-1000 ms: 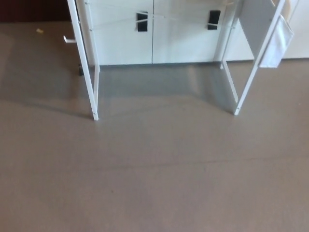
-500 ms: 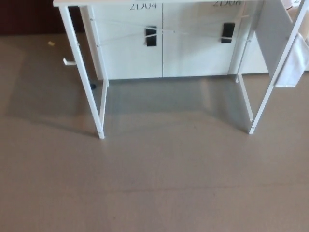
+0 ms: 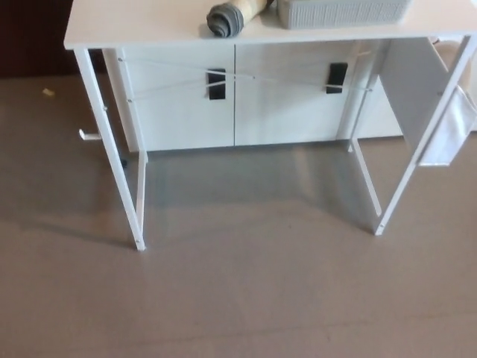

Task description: The robot walks towards a desk on which a shovel is kept on the left hand side and a container is kept on the right hand side. The robot picks up the shovel using its left hand and places it in the container.

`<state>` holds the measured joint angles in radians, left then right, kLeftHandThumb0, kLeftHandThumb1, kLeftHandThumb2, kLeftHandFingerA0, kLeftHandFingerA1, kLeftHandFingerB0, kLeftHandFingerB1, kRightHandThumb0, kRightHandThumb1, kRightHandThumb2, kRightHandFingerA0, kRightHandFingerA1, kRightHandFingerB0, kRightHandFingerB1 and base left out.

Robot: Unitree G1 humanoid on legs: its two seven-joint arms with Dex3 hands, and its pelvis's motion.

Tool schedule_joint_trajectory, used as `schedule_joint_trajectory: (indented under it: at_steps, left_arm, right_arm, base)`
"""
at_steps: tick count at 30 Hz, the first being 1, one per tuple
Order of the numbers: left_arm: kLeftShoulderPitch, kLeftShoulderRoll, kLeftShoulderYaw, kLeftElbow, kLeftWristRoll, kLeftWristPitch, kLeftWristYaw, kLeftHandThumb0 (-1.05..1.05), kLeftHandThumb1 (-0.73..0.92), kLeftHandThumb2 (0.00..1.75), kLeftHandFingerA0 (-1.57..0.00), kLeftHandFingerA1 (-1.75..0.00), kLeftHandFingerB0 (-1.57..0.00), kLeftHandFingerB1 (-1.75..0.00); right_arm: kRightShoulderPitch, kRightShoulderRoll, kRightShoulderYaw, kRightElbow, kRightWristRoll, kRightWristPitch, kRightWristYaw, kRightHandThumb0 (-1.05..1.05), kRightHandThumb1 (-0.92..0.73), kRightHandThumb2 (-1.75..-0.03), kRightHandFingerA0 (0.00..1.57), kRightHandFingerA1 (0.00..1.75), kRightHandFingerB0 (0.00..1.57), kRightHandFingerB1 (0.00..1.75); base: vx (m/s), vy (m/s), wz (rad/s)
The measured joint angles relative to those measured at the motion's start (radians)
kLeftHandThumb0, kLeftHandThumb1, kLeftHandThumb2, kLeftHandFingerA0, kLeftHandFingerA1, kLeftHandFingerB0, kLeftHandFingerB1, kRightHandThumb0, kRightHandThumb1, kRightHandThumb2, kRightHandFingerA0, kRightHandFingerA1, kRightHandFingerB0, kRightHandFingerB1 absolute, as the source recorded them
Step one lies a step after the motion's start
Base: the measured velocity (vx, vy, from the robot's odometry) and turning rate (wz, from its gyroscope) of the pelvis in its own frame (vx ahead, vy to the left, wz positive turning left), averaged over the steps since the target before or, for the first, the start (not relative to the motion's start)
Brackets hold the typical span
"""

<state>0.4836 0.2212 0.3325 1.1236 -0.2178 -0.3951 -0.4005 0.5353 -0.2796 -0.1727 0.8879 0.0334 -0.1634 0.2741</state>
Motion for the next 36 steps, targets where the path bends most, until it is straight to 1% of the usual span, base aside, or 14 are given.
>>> schedule_joint_trajectory:
  at_steps: [1,2,3,10,11,12,13,19,24,28,29,31,32,36]
  left_arm:
    - [-0.006,0.006,0.006,0.018,0.000,-0.001,0.005,-0.35,0.59,0.59,-0.26,-0.54,-0.28,-0.30]
    - [-0.015,0.014,0.014,0.040,0.000,-0.002,0.013,-0.37,0.59,0.59,-0.25,-0.53,-0.27,-0.30]
    - [-0.027,0.017,0.019,0.057,0.000,-0.002,0.019,-0.38,0.59,0.59,-0.21,-0.54,-0.24,-0.29]
    - [-0.071,0.026,0.020,0.103,0.010,-0.012,0.036,-0.39,0.59,0.58,-0.22,-0.52,-0.22,-0.28]
    - [-0.078,0.028,0.018,0.109,0.013,-0.012,0.042,-0.41,0.58,0.58,-0.19,-0.50,-0.22,-0.28]
    - [-0.082,0.030,0.014,0.112,0.016,-0.012,0.045,-0.40,0.59,0.58,-0.19,-0.50,-0.22,-0.28]
    - [-0.083,0.032,0.009,0.112,0.019,-0.012,0.046,-0.39,0.58,0.58,-0.19,-0.50,-0.23,-0.29]
    - [-0.099,0.041,-0.004,0.100,0.030,-0.011,0.057,-0.38,0.61,0.58,-0.17,-0.49,-0.20,-0.27]
    - [-0.099,0.053,-0.007,0.087,0.034,-0.011,0.065,-0.38,0.59,0.58,-0.18,-0.51,-0.22,-0.28]
    - [-0.106,0.054,-0.008,0.092,0.039,-0.011,0.070,-0.40,0.60,0.59,-0.20,-0.49,-0.21,-0.28]
    - [-0.107,0.054,-0.009,0.091,0.040,-0.011,0.072,-0.40,0.60,0.59,-0.20,-0.51,-0.22,-0.28]
    - [-0.106,0.054,-0.009,0.087,0.042,-0.011,0.075,-0.38,0.60,0.59,-0.20,-0.51,-0.22,-0.28]
    - [-0.106,0.053,-0.009,0.085,0.042,-0.012,0.076,-0.37,0.60,0.58,-0.20,-0.51,-0.22,-0.28]
    - [-0.116,0.038,-0.013,0.082,0.046,-0.012,0.082,-0.38,0.60,0.59,-0.21,-0.53,-0.23,-0.29]
  right_arm:
    - [-0.015,0.000,-0.006,0.027,0.001,-0.008,-0.007,-0.45,-0.62,-0.59,0.36,0.43,0.32,0.35]
    - [-0.036,-0.001,-0.015,0.065,0.001,-0.016,-0.017,-0.49,-0.42,-0.81,0.28,0.53,0.23,0.47]
    - [-0.065,-0.001,-0.025,0.105,0.003,-0.018,-0.026,-0.44,-0.62,-0.58,0.38,0.40,0.32,0.33]
    - [-0.177,-0.033,-0.053,0.256,0.006,-0.037,-0.075,-0.45,-0.58,-0.57,0.39,0.42,0.33,0.34]
    - [-0.180,-0.032,-0.047,0.257,0.005,-0.045,-0.075,-0.53,-0.45,-0.75,0.36,0.51,0.28,0.45]
    - [-0.183,-0.032,-0.045,0.261,0.005,-0.050,-0.076,-0.46,-0.57,-0.57,0.42,0.43,0.33,0.36]
    - [-0.183,-0.032,-0.044,0.263,0.006,-0.056,-0.073,-0.51,-0.45,-0.74,0.36,0.52,0.26,0.46]
    - [-0.205,-0.027,-0.040,0.278,0.010,-0.075,-0.051,-0.44,-0.54,-0.56,0.44,0.43,0.31,0.36]
    - [-0.220,-0.023,-0.037,0.290,0.011,-0.085,-0.040,-0.45,-0.53,-0.56,0.45,0.41,0.33,0.35]
    - [-0.222,-0.023,-0.030,0.275,0.009,-0.087,-0.041,-0.45,-0.55,-0.56,0.41,0.41,0.33,0.35]
    - [-0.217,-0.022,-0.028,0.263,0.009,-0.089,-0.040,-0.52,-0.44,-0.74,0.36,0.50,0.28,0.45]
    - [-0.206,-0.018,-0.025,0.233,0.009,-0.097,-0.039,-0.54,-0.44,-0.74,0.36,0.50,0.28,0.45]
    - [-0.201,-0.018,-0.022,0.222,0.008,-0.101,-0.039,-0.48,-0.55,-0.56,0.43,0.40,0.33,0.35]
    - [-0.201,-0.022,-0.007,0.207,0.003,-0.106,-0.043,-0.46,-0.55,-0.57,0.43,0.41,0.34,0.35]
  base:
    - [0.24,-0.126,0.19]
    - [0.25,-0.112,0.09]
    - [0.27,-0.163,-0.58]
    - [0.17,-0.173,0.07]
    - [0.15,-0.029,-0.04]
    - [0.00,0.000,0.00]
    - [0.13,0.037,-0.12]
    - [0.24,0.179,-0.06]
    - [0.20,0.107,0.06]
    - [0.10,-0.063,0.10]
    - [0.14,-0.131,0.07]
    - [0.15,-0.188,0.16]
    - [0.21,-0.282,0.16]
    - [0.22,-0.238,0.08]
